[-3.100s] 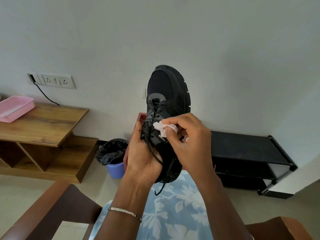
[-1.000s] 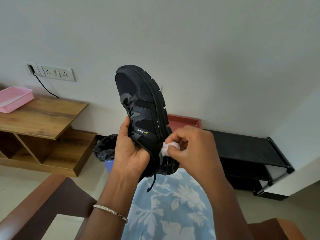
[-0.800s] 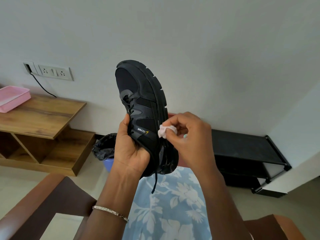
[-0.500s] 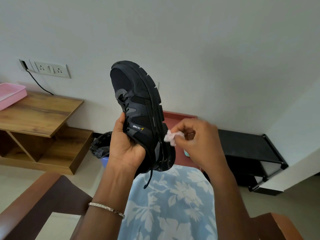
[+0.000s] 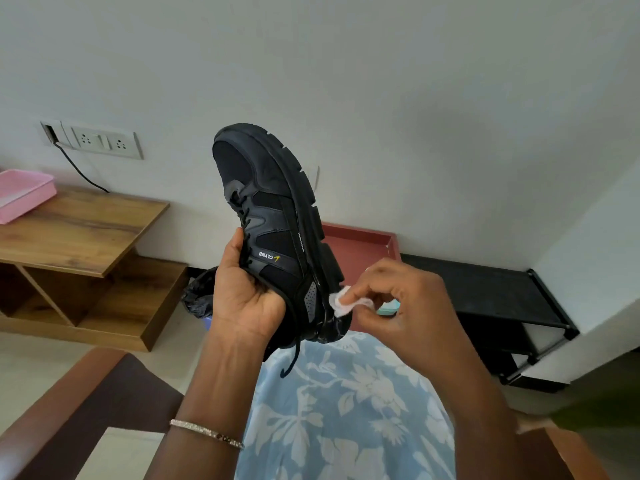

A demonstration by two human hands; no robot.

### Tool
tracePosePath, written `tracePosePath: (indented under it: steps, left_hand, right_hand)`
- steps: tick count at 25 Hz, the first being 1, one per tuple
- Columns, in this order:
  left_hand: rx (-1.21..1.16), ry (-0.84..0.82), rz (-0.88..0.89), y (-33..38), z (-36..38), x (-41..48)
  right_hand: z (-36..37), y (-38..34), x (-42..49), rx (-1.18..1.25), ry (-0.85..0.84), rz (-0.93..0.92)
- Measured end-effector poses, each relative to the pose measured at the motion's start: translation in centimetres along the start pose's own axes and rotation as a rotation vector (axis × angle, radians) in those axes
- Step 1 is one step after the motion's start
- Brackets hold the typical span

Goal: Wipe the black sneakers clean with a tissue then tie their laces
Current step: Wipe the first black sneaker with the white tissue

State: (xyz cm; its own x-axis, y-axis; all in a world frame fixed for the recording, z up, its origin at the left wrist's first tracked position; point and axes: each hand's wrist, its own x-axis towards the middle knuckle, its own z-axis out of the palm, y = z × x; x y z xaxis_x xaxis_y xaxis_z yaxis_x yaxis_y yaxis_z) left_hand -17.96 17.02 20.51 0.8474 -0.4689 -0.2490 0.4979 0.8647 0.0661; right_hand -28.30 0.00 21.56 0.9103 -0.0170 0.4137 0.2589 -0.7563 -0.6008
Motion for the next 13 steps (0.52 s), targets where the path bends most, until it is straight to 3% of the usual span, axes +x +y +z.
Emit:
tracePosePath:
  steps: [2, 9, 13]
  left_hand:
    - [-0.029, 0.015, 0.025, 0.3, -0.1, 0.0]
    - [-0.017, -0.037, 0.016, -0.8, 0.2, -0.2]
    - [-0.012, -0.054, 0.049, 0.3, 0.1, -0.1]
  right_hand:
    - [-0.1, -0.1, -0.1, -0.063, -0.121, 0.038]
    - [2.3, -1.6, 2.4, -0.027, 0.288, -0.07]
    - [2.0, -1.3, 0.8, 0.008, 0.076, -0.028]
